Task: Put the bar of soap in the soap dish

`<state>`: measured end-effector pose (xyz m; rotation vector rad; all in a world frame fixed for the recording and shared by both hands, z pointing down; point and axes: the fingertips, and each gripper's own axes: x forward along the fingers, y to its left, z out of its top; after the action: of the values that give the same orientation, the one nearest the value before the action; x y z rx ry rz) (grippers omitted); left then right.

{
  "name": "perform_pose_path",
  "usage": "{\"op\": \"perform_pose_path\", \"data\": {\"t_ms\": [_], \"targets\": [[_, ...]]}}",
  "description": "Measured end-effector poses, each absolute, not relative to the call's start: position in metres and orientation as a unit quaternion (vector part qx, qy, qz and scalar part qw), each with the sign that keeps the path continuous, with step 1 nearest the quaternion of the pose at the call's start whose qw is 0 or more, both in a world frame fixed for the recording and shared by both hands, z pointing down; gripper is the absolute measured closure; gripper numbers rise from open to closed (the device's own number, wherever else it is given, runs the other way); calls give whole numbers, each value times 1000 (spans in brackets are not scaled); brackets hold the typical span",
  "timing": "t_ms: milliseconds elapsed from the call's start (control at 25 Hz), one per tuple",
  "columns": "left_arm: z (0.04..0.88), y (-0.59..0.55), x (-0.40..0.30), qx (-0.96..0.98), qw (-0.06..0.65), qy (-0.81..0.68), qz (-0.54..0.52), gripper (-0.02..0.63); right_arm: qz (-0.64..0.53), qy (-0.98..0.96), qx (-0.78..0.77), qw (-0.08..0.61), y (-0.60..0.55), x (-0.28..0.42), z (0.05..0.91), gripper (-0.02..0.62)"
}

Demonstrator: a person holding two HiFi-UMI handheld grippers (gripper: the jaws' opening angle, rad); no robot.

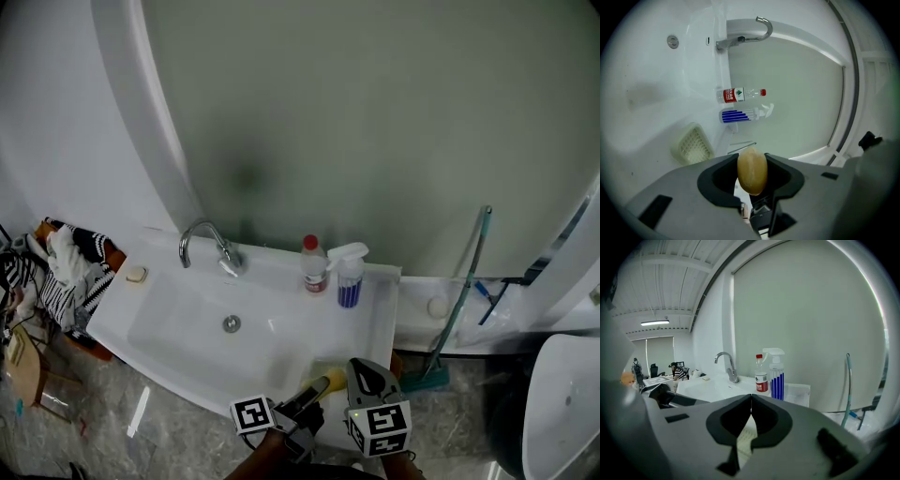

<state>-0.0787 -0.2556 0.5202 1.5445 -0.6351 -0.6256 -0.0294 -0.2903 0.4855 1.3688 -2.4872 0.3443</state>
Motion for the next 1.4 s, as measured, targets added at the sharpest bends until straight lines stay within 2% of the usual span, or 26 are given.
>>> {"op": "perform_pose_path", "data": {"t_ms": [920, 1400], "targets": [[580, -287, -65, 715, 661, -216, -71, 449, 151, -795, 569, 145, -316, -5, 512, 584], [598, -296, -57, 702, 677, -217, -27, 449, 169, -771, 595, 154, -311, 6, 529, 584]]}}
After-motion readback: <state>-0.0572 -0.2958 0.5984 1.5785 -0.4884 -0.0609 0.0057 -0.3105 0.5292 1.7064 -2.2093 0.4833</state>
